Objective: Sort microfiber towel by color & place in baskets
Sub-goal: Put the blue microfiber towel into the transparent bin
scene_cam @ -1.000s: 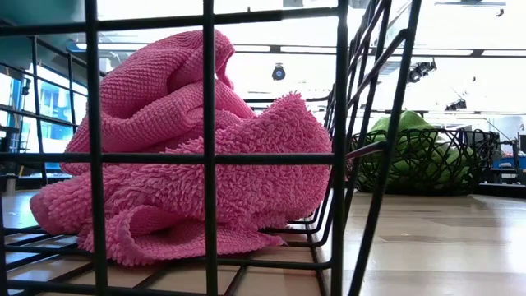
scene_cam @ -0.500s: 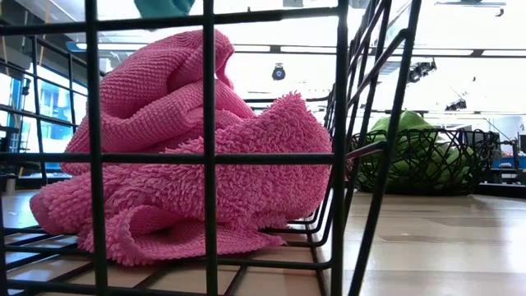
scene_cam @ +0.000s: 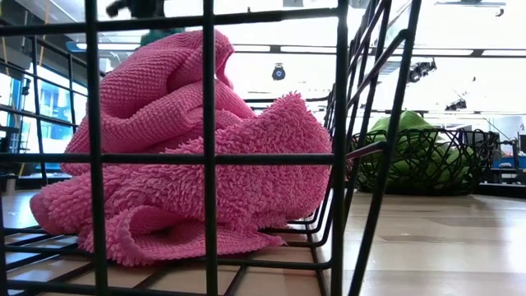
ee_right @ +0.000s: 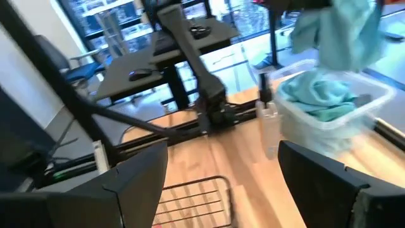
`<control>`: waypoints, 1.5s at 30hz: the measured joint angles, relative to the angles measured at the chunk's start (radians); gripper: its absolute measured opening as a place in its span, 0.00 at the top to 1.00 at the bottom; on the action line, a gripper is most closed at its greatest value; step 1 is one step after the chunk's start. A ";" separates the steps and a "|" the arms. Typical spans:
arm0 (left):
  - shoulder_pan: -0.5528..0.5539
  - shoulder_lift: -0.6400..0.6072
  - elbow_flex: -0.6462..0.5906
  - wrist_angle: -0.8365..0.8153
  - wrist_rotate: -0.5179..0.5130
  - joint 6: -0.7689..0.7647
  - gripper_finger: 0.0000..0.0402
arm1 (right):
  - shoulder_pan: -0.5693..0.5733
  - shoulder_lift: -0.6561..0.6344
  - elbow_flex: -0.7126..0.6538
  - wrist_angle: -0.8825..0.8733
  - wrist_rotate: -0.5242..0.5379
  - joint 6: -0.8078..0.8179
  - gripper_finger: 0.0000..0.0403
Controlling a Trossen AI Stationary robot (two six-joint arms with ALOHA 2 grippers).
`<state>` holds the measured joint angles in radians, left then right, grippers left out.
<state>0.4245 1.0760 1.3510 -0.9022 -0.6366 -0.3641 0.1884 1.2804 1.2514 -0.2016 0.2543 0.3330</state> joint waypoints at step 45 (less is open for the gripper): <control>0.510 0.497 -0.091 -0.189 0.665 -0.237 1.00 | -0.287 0.000 0.000 -0.161 -0.181 0.011 0.26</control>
<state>0.9347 1.5731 1.2602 -1.0913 0.0279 -0.6006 -0.0986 1.2808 1.2514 -0.3622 0.0734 0.3440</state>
